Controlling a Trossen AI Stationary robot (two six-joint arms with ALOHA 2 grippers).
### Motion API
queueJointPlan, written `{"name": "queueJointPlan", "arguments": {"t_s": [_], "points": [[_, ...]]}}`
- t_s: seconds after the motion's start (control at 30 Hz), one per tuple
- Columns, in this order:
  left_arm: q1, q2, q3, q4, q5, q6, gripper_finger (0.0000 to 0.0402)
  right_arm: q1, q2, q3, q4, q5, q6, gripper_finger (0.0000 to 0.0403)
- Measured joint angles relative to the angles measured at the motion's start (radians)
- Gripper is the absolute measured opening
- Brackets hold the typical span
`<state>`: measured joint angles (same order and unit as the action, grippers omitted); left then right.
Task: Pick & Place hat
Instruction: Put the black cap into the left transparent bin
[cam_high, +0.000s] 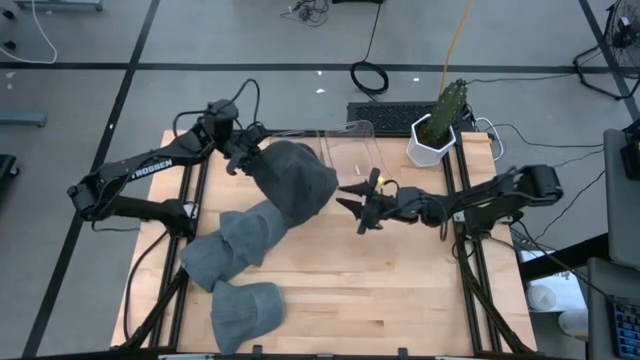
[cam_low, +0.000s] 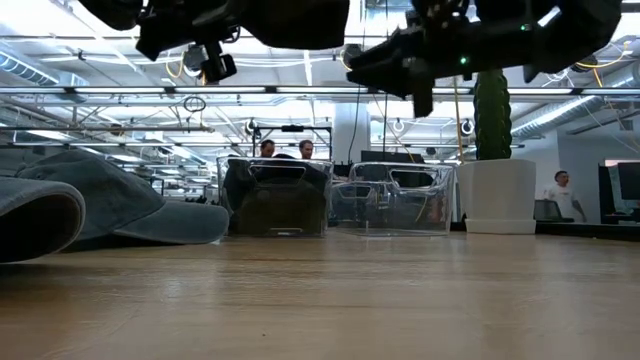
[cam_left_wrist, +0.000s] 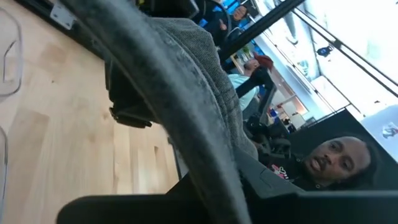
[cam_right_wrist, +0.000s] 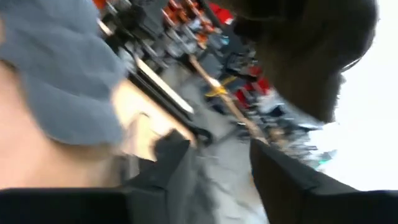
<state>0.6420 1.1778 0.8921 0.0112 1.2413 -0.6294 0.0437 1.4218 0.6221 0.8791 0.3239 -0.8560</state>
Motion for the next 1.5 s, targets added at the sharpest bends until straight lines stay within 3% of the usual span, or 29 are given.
{"name": "queueJointPlan", "arguments": {"t_s": [0.1,0.2,0.43,0.53,0.6,0.7,0.77,0.83,0.93,1.07,1.27,1.37,1.5], "points": [[-0.014,0.0,0.0,-0.04,-0.011,0.022,0.0007,0.009,0.048,0.004,0.092,0.096,-0.207,0.0185],[-0.044,0.001,0.0,-0.063,0.044,0.102,0.0007,0.01,0.085,0.005,0.181,0.147,-0.392,0.0199],[-0.125,0.0,0.0,-0.067,0.055,0.161,0.0008,0.009,0.108,0.005,0.217,0.149,-0.422,0.0196],[-0.195,0.001,0.0,-0.082,0.027,0.163,0.0008,0.002,0.11,0.005,0.29,0.154,-0.339,0.0187],[-0.252,0.01,0.0,-0.099,0.004,0.177,0.0008,-0.005,0.093,0.017,0.325,0.19,-0.16,0.0179],[-0.314,0.013,-0.001,-0.155,-0.04,0.196,0.0008,-0.045,0.022,0.078,0.123,0.185,0.11,0.0167],[-0.347,0.014,-0.001,-0.177,-0.06,0.206,0.0008,-0.091,-0.03,0.152,-0.177,0.061,0.301,0.0161],[-0.371,0.031,-0.001,-0.183,-0.073,0.206,0.0008,-0.146,-0.044,0.251,-0.436,-0.164,0.504,0.0155],[-0.398,0.037,-0.002,-0.196,-0.125,0.213,0.0008,-0.218,-0.039,0.357,-0.613,-0.489,0.725,0.0154],[-0.424,0.035,0.0,-0.203,-0.15,0.26,0.0008,-0.284,-0.027,0.4,-0.597,-0.793,0.988,0.0161],[-0.448,0.037,-0.001,-0.149,-0.153,0.269,0.0008,-0.339,0.078,0.424,-0.431,-1.186,1.402,0.0174],[-0.449,0.055,-0.001,-0.122,-0.152,0.269,0.0008,-0.322,0.142,0.43,-0.284,-1.226,1.513,0.018],[-0.448,0.07,-0.001,-0.113,-0.159,0.269,0.0008,-0.307,0.22,0.46,-0.219,-1.248,1.578,0.0183]]}}
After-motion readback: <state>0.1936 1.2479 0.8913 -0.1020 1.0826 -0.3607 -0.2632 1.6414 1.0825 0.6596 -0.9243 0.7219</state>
